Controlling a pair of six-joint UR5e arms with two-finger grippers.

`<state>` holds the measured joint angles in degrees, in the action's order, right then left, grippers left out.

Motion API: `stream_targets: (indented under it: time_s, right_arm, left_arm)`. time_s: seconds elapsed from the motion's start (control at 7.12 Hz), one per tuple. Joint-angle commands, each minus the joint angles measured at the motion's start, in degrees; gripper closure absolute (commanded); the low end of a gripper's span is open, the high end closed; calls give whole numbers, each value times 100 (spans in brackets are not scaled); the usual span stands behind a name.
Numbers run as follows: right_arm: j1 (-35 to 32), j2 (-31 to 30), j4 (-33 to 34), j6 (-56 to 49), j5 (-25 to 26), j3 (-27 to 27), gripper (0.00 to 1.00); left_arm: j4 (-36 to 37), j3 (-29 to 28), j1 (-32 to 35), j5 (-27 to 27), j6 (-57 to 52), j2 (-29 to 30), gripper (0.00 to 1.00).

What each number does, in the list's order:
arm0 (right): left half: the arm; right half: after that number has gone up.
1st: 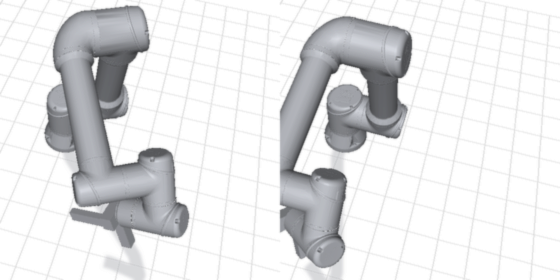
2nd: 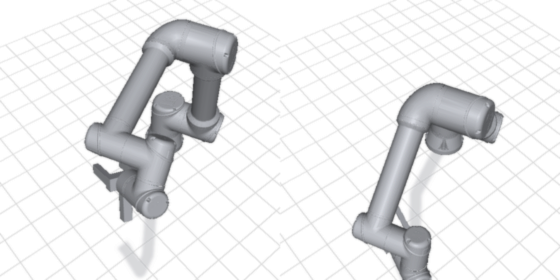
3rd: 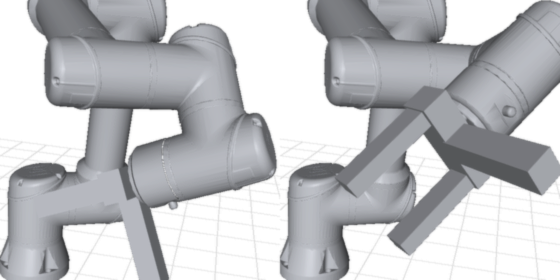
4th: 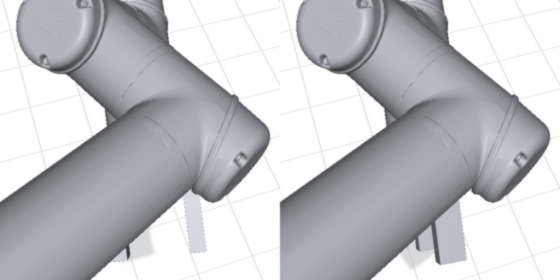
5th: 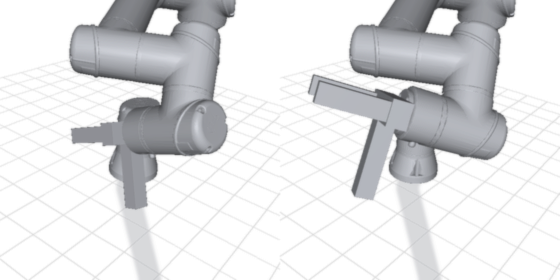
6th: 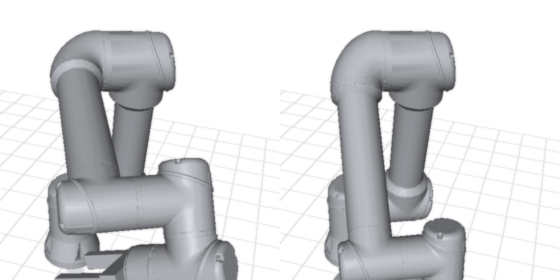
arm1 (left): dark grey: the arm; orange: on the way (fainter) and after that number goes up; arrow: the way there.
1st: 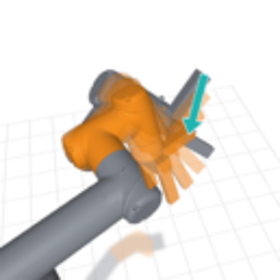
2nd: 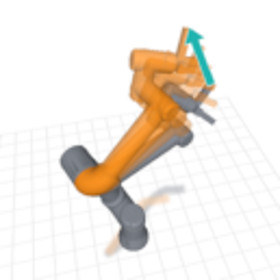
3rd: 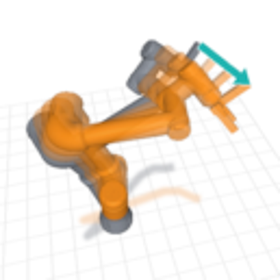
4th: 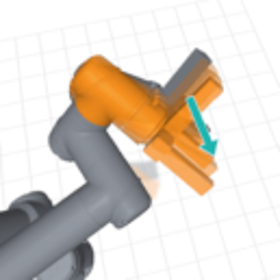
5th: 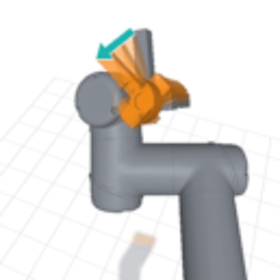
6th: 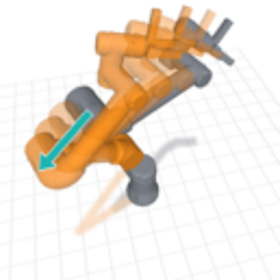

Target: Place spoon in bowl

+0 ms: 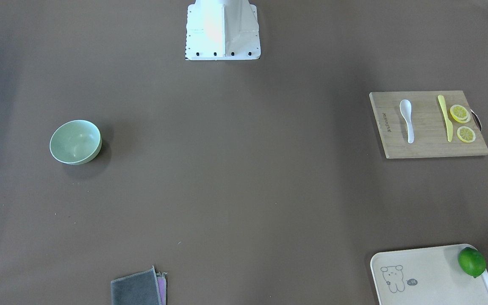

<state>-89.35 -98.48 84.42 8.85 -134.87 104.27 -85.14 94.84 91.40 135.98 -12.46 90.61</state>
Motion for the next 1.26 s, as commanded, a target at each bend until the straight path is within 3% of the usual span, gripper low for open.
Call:
stream_targets:
  time_s: [0.0, 1.12]
  right_arm:
    - [-74, -100, -13, -94, -65, 40, 0]
    - [-57, -92, -22, -85, -180, 76, 0]
  left_arm:
    - [-81, 34, 9, -19, -37, -69, 2]
    - [-188, 123, -8, -36, 33, -167, 2]
